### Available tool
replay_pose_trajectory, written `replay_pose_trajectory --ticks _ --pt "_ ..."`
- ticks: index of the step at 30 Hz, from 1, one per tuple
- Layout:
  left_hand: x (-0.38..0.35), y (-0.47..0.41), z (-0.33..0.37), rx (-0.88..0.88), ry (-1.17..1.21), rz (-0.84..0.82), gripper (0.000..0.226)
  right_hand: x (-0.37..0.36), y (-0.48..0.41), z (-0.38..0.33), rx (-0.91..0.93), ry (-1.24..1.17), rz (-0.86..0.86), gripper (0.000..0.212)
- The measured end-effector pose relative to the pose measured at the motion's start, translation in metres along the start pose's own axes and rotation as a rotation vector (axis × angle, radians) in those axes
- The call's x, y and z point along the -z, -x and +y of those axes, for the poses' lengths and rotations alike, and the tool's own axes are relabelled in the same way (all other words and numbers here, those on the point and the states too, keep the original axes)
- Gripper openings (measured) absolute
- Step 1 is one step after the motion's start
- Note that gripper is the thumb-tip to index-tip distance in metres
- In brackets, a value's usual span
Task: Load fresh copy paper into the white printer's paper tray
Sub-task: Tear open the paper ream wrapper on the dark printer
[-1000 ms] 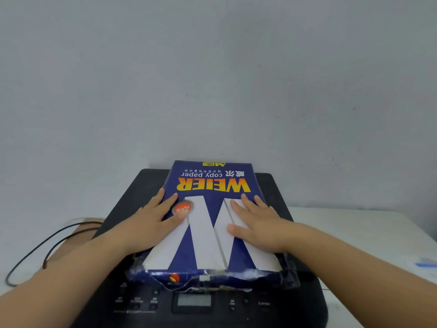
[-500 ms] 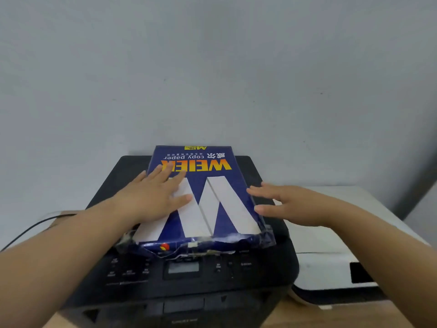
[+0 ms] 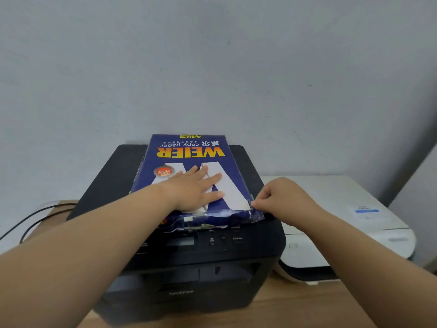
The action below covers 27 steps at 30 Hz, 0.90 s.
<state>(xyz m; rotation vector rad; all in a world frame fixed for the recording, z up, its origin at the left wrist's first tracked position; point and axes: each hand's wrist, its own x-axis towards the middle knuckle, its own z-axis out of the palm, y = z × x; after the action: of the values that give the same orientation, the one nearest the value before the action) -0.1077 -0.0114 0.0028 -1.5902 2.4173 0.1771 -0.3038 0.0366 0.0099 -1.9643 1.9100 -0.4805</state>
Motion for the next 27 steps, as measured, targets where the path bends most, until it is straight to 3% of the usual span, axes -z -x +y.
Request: replay_pose_trajectory --ticks 4,8,11,14,20,24,27 --pt "-0.002 -0.001 0.001 0.001 -0.003 0.015 0.06 -0.004 0.008 0.002 0.151 0.152 0.109 0.024" --pt "-0.005 -0.004 -0.001 0.006 0.004 0.023 0.061 -0.012 0.012 0.017 0.517 0.206 0.313 0.018" --pt "-0.006 -0.005 -0.002 0.008 0.011 0.026 0.061 -0.021 0.011 0.037 0.729 0.158 0.398 0.027" --pt "-0.006 -0.005 -0.002 0.004 0.018 0.034 0.06 -0.028 0.021 0.052 0.775 0.111 0.463 0.038" --pt "-0.006 -0.004 -0.001 0.001 0.026 0.028 0.06 -0.032 0.025 0.051 0.603 -0.085 0.466 0.008" --pt "-0.006 -0.003 -0.001 0.002 0.032 0.03 0.06 -0.042 0.034 0.064 0.727 -0.103 0.463 0.015" --pt "-0.006 -0.003 -0.001 -0.001 0.03 0.033 0.06 -0.043 0.036 0.076 0.855 0.034 0.485 0.016"
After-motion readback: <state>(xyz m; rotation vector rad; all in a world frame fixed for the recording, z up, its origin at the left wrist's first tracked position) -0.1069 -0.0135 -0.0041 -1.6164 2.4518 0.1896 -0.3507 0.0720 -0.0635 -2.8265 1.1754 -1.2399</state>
